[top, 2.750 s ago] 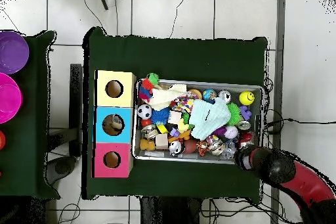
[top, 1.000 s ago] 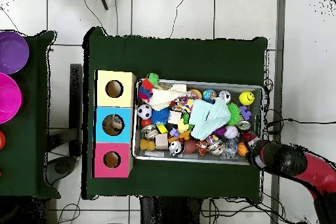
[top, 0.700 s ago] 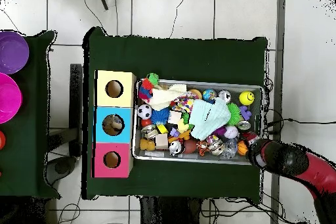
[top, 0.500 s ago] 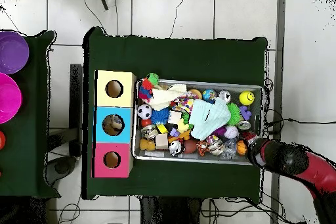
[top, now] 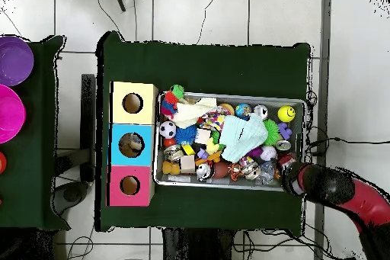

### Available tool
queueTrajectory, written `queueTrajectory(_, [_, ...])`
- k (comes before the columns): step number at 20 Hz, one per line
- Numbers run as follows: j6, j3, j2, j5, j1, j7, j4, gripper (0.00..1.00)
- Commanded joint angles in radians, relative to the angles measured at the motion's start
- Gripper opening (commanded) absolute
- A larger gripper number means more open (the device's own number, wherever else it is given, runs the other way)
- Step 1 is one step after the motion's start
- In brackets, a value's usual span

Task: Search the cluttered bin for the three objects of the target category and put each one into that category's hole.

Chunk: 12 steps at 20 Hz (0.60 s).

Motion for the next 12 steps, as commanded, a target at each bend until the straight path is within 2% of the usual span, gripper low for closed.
queueTrajectory(1, [0.139,0.085,-0.041,0.063,-0.002,-0.176,0.121,1.00])
queueTrajectory(7, [0.148,0.098,-0.064,0.093,-0.006,-0.172,0.139,1.00])
queueTrajectory(12, [0.044,0.074,0.024,0.035,-0.006,-0.165,0.121,1.00])
